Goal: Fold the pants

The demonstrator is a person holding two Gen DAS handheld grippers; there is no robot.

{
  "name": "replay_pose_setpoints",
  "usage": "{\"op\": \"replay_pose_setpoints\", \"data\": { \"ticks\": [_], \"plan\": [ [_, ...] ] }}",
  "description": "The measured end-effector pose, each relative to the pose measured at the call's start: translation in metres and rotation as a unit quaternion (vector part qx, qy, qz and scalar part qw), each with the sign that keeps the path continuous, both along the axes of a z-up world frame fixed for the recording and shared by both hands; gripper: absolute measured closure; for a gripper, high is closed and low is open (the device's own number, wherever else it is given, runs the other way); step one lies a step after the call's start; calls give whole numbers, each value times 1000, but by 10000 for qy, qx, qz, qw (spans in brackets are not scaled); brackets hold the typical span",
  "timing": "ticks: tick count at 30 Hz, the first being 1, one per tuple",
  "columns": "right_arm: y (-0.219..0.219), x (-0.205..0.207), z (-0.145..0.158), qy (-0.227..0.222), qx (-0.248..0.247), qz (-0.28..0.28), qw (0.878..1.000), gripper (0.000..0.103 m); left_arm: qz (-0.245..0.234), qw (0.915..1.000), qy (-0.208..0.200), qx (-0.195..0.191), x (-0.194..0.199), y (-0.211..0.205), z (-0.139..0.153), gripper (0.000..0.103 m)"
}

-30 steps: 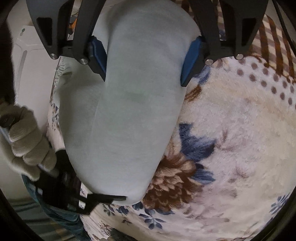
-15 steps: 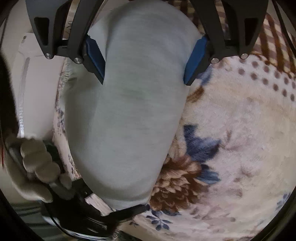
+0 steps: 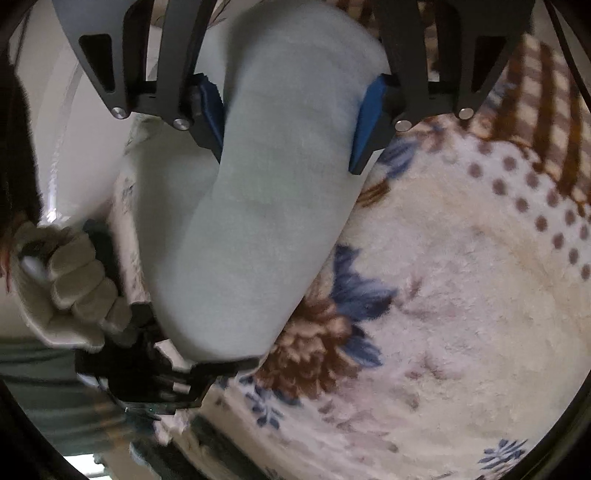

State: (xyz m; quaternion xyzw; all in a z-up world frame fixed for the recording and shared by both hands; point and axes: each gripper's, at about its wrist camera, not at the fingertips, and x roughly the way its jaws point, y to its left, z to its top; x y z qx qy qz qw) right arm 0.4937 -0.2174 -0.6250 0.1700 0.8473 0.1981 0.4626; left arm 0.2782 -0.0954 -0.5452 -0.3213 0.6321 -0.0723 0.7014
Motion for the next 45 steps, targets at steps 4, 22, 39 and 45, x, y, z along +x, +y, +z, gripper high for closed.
{"op": "replay_pose_setpoints", "data": {
  "ticks": [4, 22, 39, 45],
  "plan": [
    [22, -1, 8, -264, -97, 1047, 9941, 48, -1265, 9827, 187, 1336, 18, -32, 28, 21],
    [51, -3, 7, -451, -742, 1900, 9779, 58, -2148, 9605, -129, 1765, 17, -66, 30, 45],
    [-3, 23, -3, -29, -28, 112, 9999, 43, -1798, 9785, -16, 1013, 14, -39, 35, 43],
    [-54, 39, 68, -1153, 254, -389, 9922, 22, -1342, 9881, -214, 723, 31, -16, 74, 18]
  ]
}}
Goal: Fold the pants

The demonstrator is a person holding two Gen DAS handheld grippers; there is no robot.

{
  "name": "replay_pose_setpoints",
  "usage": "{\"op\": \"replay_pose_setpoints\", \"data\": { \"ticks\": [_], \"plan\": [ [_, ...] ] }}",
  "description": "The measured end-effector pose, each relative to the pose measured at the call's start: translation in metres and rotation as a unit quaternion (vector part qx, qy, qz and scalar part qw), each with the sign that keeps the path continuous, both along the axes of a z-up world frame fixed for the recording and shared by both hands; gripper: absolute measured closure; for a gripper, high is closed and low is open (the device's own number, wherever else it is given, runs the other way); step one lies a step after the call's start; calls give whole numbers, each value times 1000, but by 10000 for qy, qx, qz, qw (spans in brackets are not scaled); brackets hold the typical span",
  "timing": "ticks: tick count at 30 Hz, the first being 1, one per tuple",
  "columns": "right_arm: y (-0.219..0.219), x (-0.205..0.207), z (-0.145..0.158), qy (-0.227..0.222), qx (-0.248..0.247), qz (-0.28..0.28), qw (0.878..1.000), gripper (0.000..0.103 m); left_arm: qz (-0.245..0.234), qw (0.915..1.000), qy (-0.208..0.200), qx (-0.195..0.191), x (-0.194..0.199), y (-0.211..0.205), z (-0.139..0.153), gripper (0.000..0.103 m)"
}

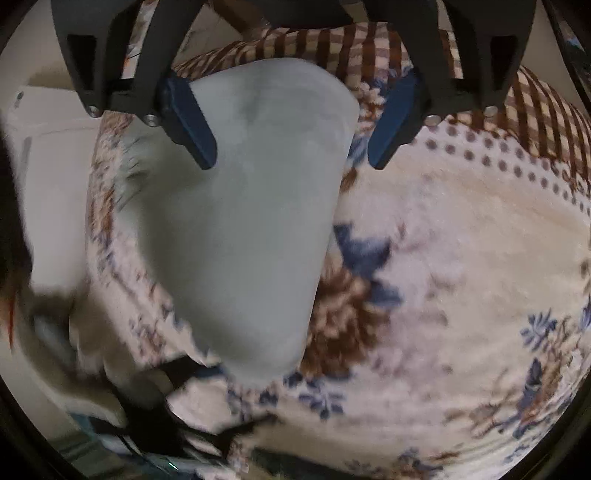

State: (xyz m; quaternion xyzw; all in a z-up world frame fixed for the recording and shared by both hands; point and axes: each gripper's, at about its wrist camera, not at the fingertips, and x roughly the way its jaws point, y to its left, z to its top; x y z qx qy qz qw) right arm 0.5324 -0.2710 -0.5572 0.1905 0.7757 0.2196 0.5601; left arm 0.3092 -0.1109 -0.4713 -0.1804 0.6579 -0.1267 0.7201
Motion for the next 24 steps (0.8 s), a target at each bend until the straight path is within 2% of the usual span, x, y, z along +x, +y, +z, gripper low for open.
{"op": "replay_pose_setpoints", "data": {
  "ticks": [1, 3, 6, 9, 11, 13, 16, 17, 18, 19, 21, 22, 24],
  "plan": [
    [-7, -3, 11, -200, -64, -76, 9998, 18, 23, 10000, -34, -29, 5, 2, 5, 16],
    [-37, -17, 42, -687, -158, -418, 9966, 17, 7, 9999, -102, -72, 21, 2, 13, 15],
    [-95, -54, 66, -1059, -617, -1124, 9861, 17, -102, 9998, -119, -110, 54, -1, 14, 15],
    [-158, -112, 67, -982, -980, -2003, 9699, 17, -310, 9994, 10, -173, 73, -11, 0, 15],
    [-196, -155, 63, -854, -1222, -2473, 9574, 17, -518, 9986, 87, -83, 79, -24, -11, 15],
    [-226, -201, 49, -618, -1432, -2858, 9455, 17, -754, 9971, 123, -14, 85, -37, -24, 15],
    [-251, -253, 17, -234, -1346, -3282, 9347, 19, -1011, 9945, 231, 115, 93, -52, -44, 15],
    [-256, -265, 9, -228, -1191, -3457, 9305, 25, -1100, 9932, 278, 279, 95, -55, -51, 15],
    [-259, -277, 3, -291, -1188, -3642, 9233, 54, -1217, 9912, 300, 432, 97, -58, -57, 15],
    [-264, -284, 0, -396, -1308, -3785, 9155, 68, -1360, 9888, 330, 520, 99, -60, -65, 9],
    [-284, -293, -10, -427, -1166, -4234, 8974, 68, -1367, 9884, 503, 439, 100, -57, -75, 2],
    [-288, -295, -15, -307, -996, -4357, 8940, 68, -1354, 9884, 557, 394, 100, -55, -74, 2],
    [-286, -296, -9, -332, -904, -4226, 9012, 65, -1436, 9874, 409, 520, 99, -56, -61, 2]
  ]
}}
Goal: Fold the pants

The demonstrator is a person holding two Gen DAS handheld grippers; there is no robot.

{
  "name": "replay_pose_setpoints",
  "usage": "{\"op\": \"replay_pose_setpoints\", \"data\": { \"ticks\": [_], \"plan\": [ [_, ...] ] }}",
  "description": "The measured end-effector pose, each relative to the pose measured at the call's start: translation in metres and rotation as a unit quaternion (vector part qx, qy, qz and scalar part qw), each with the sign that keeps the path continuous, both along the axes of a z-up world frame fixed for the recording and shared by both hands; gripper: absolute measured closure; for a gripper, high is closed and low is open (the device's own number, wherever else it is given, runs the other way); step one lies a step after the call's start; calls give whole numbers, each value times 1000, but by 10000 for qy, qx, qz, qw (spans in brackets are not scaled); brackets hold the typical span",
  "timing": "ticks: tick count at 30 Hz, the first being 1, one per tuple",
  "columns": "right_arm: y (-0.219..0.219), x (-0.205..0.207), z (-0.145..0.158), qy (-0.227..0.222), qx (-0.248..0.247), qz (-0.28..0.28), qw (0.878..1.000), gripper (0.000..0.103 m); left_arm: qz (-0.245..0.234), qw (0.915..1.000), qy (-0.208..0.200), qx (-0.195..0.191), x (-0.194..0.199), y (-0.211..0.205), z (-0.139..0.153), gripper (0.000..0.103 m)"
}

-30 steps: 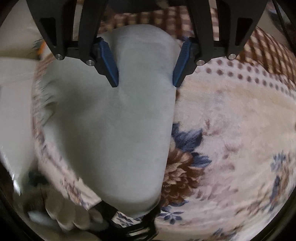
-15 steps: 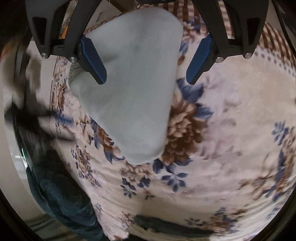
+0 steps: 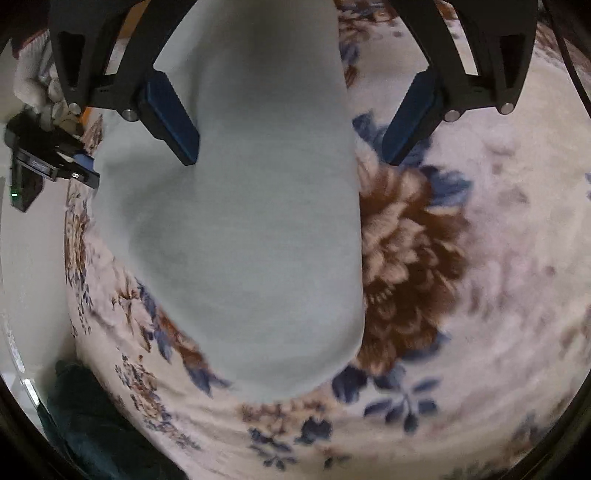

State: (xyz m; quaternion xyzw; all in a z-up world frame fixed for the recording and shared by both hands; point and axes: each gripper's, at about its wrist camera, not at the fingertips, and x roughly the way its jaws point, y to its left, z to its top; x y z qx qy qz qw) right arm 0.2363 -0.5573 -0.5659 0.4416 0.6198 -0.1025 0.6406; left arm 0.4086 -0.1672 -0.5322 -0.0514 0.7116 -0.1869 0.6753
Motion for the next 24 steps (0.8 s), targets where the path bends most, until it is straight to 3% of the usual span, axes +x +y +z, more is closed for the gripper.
{"op": "replay_pose_setpoints", "data": {
  "ticks": [2, 3, 4, 7, 9, 11, 13, 16, 17, 18, 20, 21, 22, 24],
  "plan": [
    [3, -13, 18, -105, -42, 16, 9999, 47, -114, 9996, -265, -25, -2, -3, 26, 3],
    [3, -24, 26, -141, 4, -124, 9998, 26, -175, 9990, -410, -42, -1, -7, 40, 3],
    [4, -40, 34, -193, 72, -436, 9988, 20, -308, 9978, -578, -49, 0, -17, 56, 3],
    [19, -83, 35, -181, 511, -1278, 9903, 20, -1064, 9898, -947, 25, 12, -63, 80, 3],
    [38, -102, 17, -201, 930, -1709, 9807, 20, -2011, 9739, -1025, 242, 24, -113, 72, 3],
    [53, -110, 0, -184, 1227, -2028, 9713, 20, -2676, 9595, -794, 378, 33, -149, 53, 4],
    [68, -114, -17, -289, 1552, -2335, 9595, 24, -3245, 9439, -441, 432, 36, -182, 33, 4],
    [79, -111, -23, -314, 1348, -2310, 9631, 26, -3960, 9161, -286, 557, 31, -220, 20, 4],
    [82, -111, -24, -305, 1273, -2308, 9642, 29, -4250, 9019, -279, 713, 25, -232, 14, 4],
    [84, -110, -25, -287, 1245, -2303, 9647, 34, -4529, 8877, -278, 786, 17, -240, 9, 4],
    [84, -112, -28, -206, 1157, -2227, 9678, 46, -4853, 8690, -308, 913, 5, -250, -1, 5],
    [84, -114, -30, -112, 1070, -2178, 9701, 57, -4978, 8613, -321, 972, 0, -253, -6, 13],
    [84, -117, -32, -86, 1050, -2141, 9711, 60, -5051, 8573, -324, 944, -4, -254, -9, 30],
    [83, -122, -31, -28, 910, -2110, 9732, 72, -5134, 8534, -337, 839, -10, -257, -9, 51]
  ]
}}
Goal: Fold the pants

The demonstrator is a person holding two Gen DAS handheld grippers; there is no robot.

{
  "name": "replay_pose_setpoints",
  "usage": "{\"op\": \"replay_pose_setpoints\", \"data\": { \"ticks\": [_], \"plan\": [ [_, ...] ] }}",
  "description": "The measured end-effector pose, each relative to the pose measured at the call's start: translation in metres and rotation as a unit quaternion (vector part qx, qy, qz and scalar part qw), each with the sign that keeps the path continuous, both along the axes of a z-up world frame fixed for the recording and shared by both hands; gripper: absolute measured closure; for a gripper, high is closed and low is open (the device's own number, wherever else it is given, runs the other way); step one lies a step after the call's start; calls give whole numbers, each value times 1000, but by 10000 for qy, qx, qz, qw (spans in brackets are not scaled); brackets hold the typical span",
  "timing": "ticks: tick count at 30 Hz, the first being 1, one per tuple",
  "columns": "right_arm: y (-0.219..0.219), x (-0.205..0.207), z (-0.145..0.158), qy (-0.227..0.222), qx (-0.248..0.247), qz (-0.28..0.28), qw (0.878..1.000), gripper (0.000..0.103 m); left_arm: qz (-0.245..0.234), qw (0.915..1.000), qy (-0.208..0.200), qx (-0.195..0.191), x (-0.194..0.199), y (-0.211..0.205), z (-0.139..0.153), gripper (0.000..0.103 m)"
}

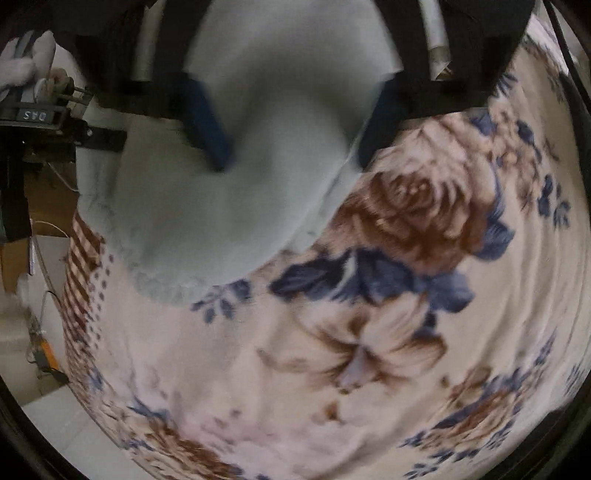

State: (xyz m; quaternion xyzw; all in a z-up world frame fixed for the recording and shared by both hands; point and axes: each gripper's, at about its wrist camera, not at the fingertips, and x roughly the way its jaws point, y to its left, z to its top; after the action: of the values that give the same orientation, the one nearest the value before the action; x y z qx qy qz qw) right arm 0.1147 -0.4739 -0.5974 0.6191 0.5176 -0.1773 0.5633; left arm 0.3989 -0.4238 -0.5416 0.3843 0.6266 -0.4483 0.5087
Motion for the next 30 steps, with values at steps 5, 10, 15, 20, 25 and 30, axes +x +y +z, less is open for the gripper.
{"op": "replay_pose_setpoints", "data": {
  "ticks": [5, 10, 15, 20, 25, 30],
  "plan": [
    [-3, -13, 0, 144, -226, 76, 9996, 84, -201, 9983, -553, -17, 4, -3, -2, 64],
    [-6, -17, -7, -86, 126, 68, 9999, 72, 211, 9996, -175, -94, 17, -10, 11, 61],
    [-19, -40, 7, -208, 98, -259, 9994, 43, 463, 9970, 343, -507, 21, -37, 22, 33],
    [-25, -25, -10, -283, 108, -344, 9989, 45, 290, 9954, 881, -225, 3, -71, -16, 33],
    [-25, -2, -6, -171, -411, -26, 9990, 87, -553, 9982, -227, 61, -19, -70, -29, 35],
    [-30, -13, -27, 140, -317, -136, 9993, 89, -34, 9999, 115, 36, 0, -59, -42, 34]
  ]
}}
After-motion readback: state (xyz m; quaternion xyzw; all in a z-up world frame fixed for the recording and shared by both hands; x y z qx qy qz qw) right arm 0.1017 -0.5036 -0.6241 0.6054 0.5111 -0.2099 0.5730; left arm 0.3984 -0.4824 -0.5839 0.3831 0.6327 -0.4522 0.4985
